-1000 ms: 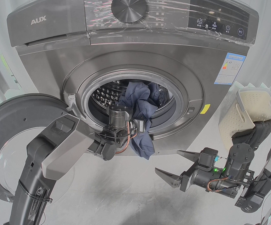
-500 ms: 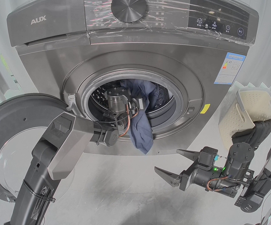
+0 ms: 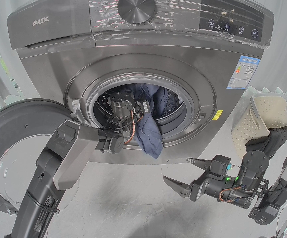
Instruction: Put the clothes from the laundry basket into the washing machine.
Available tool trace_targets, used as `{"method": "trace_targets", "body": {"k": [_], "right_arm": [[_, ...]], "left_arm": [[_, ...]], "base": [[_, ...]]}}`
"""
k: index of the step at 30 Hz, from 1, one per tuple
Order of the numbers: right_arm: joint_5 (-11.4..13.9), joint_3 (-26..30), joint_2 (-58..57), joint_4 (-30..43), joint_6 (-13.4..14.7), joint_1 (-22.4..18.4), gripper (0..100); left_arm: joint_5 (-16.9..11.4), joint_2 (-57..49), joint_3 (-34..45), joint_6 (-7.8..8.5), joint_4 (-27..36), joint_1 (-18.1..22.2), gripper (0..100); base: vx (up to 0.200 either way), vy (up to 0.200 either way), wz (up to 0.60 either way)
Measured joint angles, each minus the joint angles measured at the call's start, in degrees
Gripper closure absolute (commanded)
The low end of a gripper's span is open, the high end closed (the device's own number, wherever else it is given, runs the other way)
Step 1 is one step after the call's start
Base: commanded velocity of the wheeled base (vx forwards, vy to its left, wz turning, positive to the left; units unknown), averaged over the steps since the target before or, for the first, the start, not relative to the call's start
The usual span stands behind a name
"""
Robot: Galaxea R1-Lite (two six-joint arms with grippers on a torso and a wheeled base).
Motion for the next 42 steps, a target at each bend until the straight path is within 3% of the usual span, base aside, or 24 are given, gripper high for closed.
{"method": "trace_targets", "body": {"k": [14,15,26,37,42], "right_arm": [[0.0,0.1,0.0,0.0,0.0,0.0,0],[0.0,0.1,0.0,0.0,0.0,0.0,0],[0.0,0.1,0.3,0.0,0.0,0.0,0],[0.0,0.0,0.5,0.0,0.0,0.0,0],[0.0,0.0,0.5,0.0,0.0,0.0,0]], "left_arm": [[-1.3,-3.4,11.5,-0.63,-1.4,-3.3,100],[-1.5,-3.7,11.8,-0.68,-1.3,-3.3,0],[-0.7,-4.9,11.8,-0.88,-2.7,-2.9,0],[-1.4,-8.5,25.6,-0.38,-7.5,-4.5,0],[-5.2,-10.7,32.1,-0.27,-13.4,-5.8,0]], "base": [[0.000,0.000,0.00],[0.000,0.000,0.00],[0.000,0.000,0.00],[0.000,0.000,0.00],[0.040,0.000,0.00]]}}
